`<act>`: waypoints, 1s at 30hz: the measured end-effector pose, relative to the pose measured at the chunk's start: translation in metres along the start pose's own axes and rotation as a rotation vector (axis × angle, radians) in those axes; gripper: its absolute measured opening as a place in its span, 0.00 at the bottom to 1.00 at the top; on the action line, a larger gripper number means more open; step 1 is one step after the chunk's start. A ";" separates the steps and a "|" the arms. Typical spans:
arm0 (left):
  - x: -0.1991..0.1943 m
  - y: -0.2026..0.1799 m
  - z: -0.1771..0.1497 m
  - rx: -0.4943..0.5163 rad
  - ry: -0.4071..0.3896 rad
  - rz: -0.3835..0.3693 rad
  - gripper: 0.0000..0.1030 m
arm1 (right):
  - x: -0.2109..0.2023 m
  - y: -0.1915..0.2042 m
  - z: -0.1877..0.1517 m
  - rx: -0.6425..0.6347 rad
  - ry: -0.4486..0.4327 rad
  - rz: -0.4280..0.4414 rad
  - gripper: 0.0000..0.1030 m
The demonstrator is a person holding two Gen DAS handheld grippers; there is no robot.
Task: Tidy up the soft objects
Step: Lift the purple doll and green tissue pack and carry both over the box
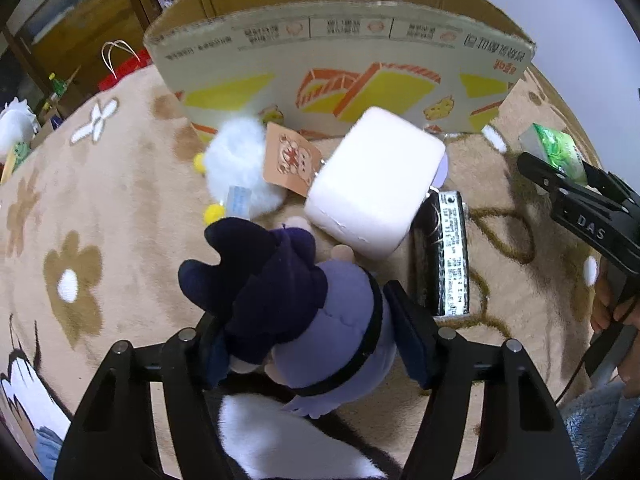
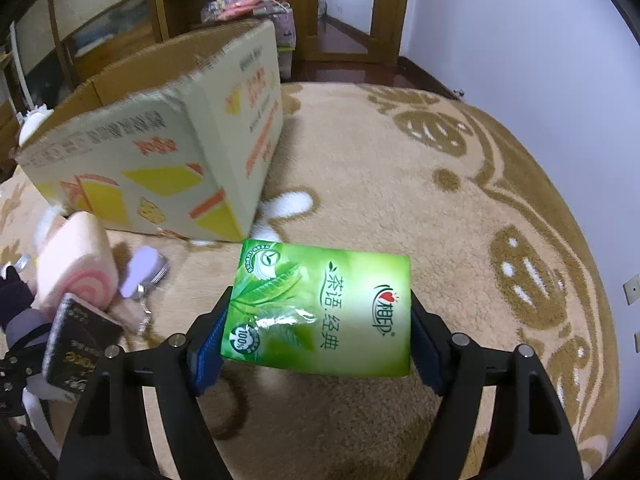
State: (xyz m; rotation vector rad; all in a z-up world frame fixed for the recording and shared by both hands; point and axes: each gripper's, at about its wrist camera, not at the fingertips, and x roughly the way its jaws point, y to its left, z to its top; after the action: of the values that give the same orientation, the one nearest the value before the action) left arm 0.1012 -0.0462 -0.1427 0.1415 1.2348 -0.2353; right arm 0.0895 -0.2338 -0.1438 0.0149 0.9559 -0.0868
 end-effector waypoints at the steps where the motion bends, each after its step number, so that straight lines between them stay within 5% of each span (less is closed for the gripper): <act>1: -0.002 0.001 0.000 -0.001 -0.006 0.002 0.63 | -0.004 0.001 0.000 0.000 -0.009 0.004 0.79; 13: -0.024 0.006 -0.004 -0.015 -0.100 0.019 0.63 | -0.050 0.013 0.001 -0.017 -0.110 0.064 0.78; 30: -0.113 -0.006 -0.002 0.034 -0.559 0.054 0.63 | -0.127 0.028 0.013 -0.078 -0.372 0.065 0.78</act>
State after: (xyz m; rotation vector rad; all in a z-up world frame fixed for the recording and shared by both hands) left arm 0.0630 -0.0404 -0.0360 0.1268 0.6706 -0.2292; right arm 0.0292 -0.1979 -0.0334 -0.0415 0.5855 0.0087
